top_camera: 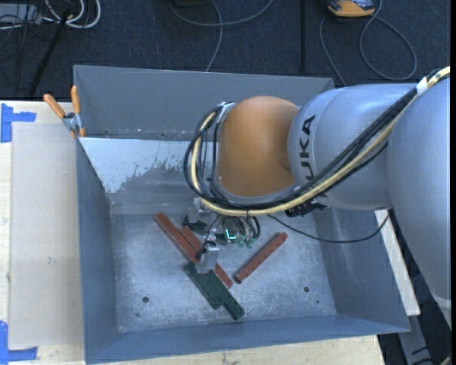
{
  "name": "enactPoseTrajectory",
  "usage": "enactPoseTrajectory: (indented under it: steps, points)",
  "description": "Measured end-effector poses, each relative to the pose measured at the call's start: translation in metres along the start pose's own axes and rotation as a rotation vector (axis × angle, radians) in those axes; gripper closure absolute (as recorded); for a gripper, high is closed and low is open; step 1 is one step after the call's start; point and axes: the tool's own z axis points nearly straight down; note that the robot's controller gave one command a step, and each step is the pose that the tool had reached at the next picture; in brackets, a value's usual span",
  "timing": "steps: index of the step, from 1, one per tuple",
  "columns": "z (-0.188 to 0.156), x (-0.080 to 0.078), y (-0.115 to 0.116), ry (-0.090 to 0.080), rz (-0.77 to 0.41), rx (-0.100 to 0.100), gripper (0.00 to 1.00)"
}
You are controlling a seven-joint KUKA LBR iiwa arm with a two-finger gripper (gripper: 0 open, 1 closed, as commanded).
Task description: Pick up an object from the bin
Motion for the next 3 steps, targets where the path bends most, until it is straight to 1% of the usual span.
enactPoseTrajectory:
  steps: [1,2,3]
  points:
    - [0.082,-0.040,-0.052,-0.003,0.073,-0.001,0.00]
    - [0.077,-0.042,-0.050,-0.012,0.071,-0.002,1.00]
    - [0.077,-0.044,-0.062,-0.014,-0.481,0.001,1.00]
